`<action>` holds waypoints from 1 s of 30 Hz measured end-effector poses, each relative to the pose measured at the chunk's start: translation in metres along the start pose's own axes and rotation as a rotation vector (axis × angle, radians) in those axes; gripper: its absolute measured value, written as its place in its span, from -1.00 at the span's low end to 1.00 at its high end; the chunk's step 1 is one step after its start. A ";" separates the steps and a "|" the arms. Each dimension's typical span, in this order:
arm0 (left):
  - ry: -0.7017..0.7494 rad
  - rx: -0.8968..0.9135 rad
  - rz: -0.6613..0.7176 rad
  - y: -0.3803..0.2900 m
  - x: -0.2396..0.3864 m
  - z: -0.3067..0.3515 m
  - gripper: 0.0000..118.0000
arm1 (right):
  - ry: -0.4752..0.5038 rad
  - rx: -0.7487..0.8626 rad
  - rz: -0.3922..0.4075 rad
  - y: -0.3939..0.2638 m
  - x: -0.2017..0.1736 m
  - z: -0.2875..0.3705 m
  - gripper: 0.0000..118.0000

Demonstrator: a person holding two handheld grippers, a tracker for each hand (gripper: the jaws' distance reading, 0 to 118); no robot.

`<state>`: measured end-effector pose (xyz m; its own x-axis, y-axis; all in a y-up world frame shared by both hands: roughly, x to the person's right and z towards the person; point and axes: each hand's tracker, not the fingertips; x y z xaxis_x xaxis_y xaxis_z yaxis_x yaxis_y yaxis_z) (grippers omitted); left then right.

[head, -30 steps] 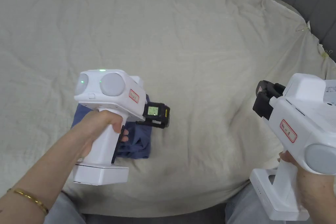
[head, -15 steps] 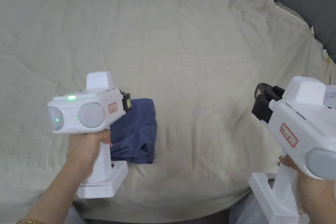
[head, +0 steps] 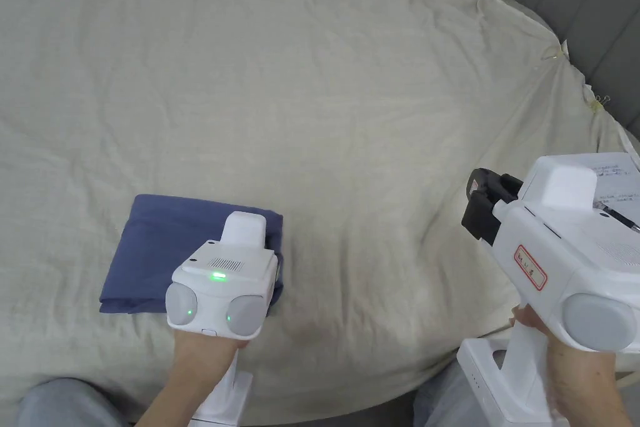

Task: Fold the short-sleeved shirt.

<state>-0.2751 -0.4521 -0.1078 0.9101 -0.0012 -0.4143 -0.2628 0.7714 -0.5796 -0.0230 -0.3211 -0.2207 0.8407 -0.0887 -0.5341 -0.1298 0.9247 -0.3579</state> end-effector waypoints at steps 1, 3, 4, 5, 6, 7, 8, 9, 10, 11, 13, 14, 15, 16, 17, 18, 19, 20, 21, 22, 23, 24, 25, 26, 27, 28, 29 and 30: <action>-0.003 0.002 0.024 0.000 -0.001 0.001 -1.00 | -0.001 -0.001 -0.002 -0.001 0.000 0.000 -1.00; -0.009 -0.002 0.028 -0.001 -0.003 0.004 -1.00 | 0.002 -0.003 -0.008 -0.001 0.000 -0.001 -1.00; -0.016 -0.009 0.032 0.005 -0.002 0.005 -1.00 | 0.004 -0.003 -0.010 -0.001 -0.001 -0.001 -1.00; -0.041 -0.030 0.049 0.010 -0.004 0.008 -1.00 | 0.006 -0.003 -0.011 -0.001 -0.002 -0.001 -1.00; -0.089 -0.052 0.091 0.017 -0.009 0.014 -1.00 | 0.012 -0.003 -0.011 -0.001 -0.004 -0.001 -1.00; -0.175 -0.053 0.169 0.025 -0.015 0.022 -1.00 | 0.019 -0.002 -0.009 0.000 -0.006 0.000 -1.00; -0.239 -0.024 0.242 0.034 -0.018 0.024 -1.00 | 0.022 0.000 -0.007 0.001 -0.008 0.000 -1.00; -0.284 0.019 0.300 0.041 -0.023 0.033 -1.00 | 0.029 0.003 -0.006 0.002 -0.010 -0.001 -1.00; -0.279 0.068 0.310 0.050 -0.029 0.043 -1.00 | 0.036 0.007 -0.005 0.003 -0.014 -0.001 -1.00; -0.255 0.101 0.299 0.057 -0.033 0.050 -1.00 | 0.040 0.011 -0.004 0.005 -0.017 -0.001 -1.00; -0.216 0.167 0.261 0.072 -0.045 0.062 -1.00 | 0.055 0.023 -0.004 0.007 -0.025 -0.002 -1.00; -0.186 0.193 0.244 0.077 -0.056 0.069 -1.00 | 0.062 0.028 -0.002 0.009 -0.030 -0.002 -1.00; -0.141 0.212 0.228 0.081 -0.067 0.075 -1.00 | 0.071 0.036 0.004 0.010 -0.036 -0.002 -1.00; -0.093 0.234 0.215 0.085 -0.074 0.079 -1.00 | 0.078 0.046 0.014 0.011 -0.043 -0.002 -1.00; -0.059 0.249 0.193 0.085 -0.084 0.083 -1.00 | 0.084 0.055 0.025 0.012 -0.051 -0.003 -1.00; -0.019 0.261 0.175 0.086 -0.096 0.088 -1.00 | 0.093 0.064 0.030 0.013 -0.059 -0.004 -1.00; 0.023 0.265 0.158 0.086 -0.107 0.091 -1.00 | 0.105 0.070 0.034 0.014 -0.068 -0.006 -1.00; 0.056 0.267 0.151 0.084 -0.121 0.087 -1.00 | 0.113 0.080 0.038 0.014 -0.076 -0.007 -1.00; 0.087 0.265 0.145 0.083 -0.133 0.089 -1.00 | 0.121 0.095 0.043 0.014 -0.088 -0.008 -1.00; 0.108 0.260 0.142 0.081 -0.144 0.091 -1.00 | 0.132 0.105 0.047 0.015 -0.098 -0.009 -1.00; 0.117 0.256 0.147 0.080 -0.154 0.094 -1.00 | 0.147 0.113 0.050 0.015 -0.109 -0.010 -1.00; 0.132 0.254 0.166 0.076 -0.153 0.102 -1.00 | 0.167 0.125 0.050 0.015 -0.121 -0.012 -1.00; 0.147 0.256 0.185 0.074 -0.160 0.105 -1.00 | 0.184 0.132 0.056 0.015 -0.135 -0.014 -1.00; 0.159 0.259 0.195 0.072 -0.166 0.107 -1.00 | 0.196 0.137 0.064 0.014 -0.147 -0.017 -1.00; 0.172 0.268 0.203 0.070 -0.172 0.111 -1.00 | 0.211 0.143 0.076 0.012 -0.162 -0.022 -1.00; 0.182 0.277 0.209 0.069 -0.174 0.114 -1.00 | 0.225 0.139 0.084 0.010 -0.175 -0.027 -1.00; 0.190 0.283 0.210 0.069 -0.176 0.116 -1.00 | 0.248 0.125 0.088 0.007 -0.188 -0.033 -1.00; 0.195 0.289 0.209 0.068 -0.178 0.118 -1.00 | 0.269 0.110 0.086 0.002 -0.201 -0.040 -1.00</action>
<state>-0.4174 -0.3243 0.0096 0.7613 0.0754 -0.6440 -0.3097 0.9149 -0.2589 -0.2134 -0.3157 -0.1445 0.6579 -0.0899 -0.7477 -0.1241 0.9663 -0.2254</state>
